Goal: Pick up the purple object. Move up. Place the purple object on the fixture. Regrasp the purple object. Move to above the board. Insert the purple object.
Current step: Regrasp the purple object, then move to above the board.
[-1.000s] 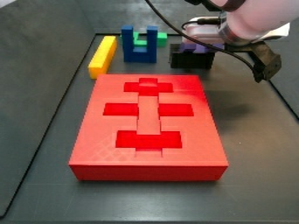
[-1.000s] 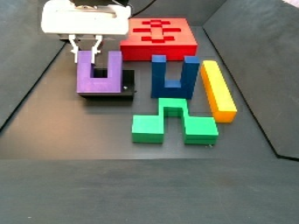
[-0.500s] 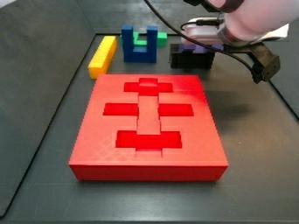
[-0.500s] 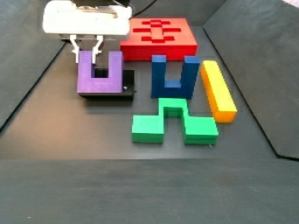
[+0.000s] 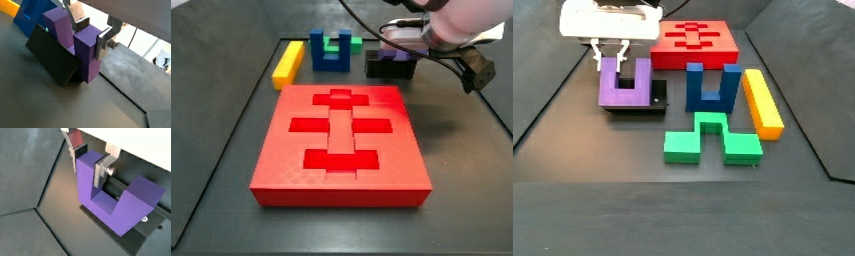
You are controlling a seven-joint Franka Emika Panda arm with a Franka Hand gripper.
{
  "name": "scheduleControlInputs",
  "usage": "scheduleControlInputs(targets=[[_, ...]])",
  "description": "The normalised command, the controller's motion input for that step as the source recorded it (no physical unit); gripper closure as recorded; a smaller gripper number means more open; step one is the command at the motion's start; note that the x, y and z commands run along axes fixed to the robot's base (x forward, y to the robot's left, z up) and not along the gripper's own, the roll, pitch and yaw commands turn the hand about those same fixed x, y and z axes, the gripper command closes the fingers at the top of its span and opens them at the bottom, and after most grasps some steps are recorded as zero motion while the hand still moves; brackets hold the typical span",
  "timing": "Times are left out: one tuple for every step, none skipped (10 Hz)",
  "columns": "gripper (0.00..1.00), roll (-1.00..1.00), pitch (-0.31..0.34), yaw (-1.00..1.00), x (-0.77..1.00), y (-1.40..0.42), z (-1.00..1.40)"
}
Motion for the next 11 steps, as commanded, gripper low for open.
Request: scheduleControlInputs(targets=[[1.0,0.0,0.0,0.0,0.0,0.0,0.0],[1.0,0.0,0.0,0.0,0.0,0.0,0.0],[1.0,0.0,0.0,0.0,0.0,0.0,0.0],[1.0,0.0,0.0,0.0,0.0,0.0,0.0],[1.0,0.0,0.0,0.0,0.0,0.0,0.0],[1.0,0.0,0.0,0.0,0.0,0.0,1.4],[1.0,0.01,-0.015,-0.01,0.01,0.01,1.4],[1.0,-0.05,-0.01,-0.05,-0.01,0.05,1.4],[1.0,-0.04,-0.013,-0.04,-0.01,0.05,1.4],[1.0,0.0,0.016,-0.03,0.0,0.03,1.4],[1.0,0.0,0.049,-0.03,0.0,0.03,1.4]])
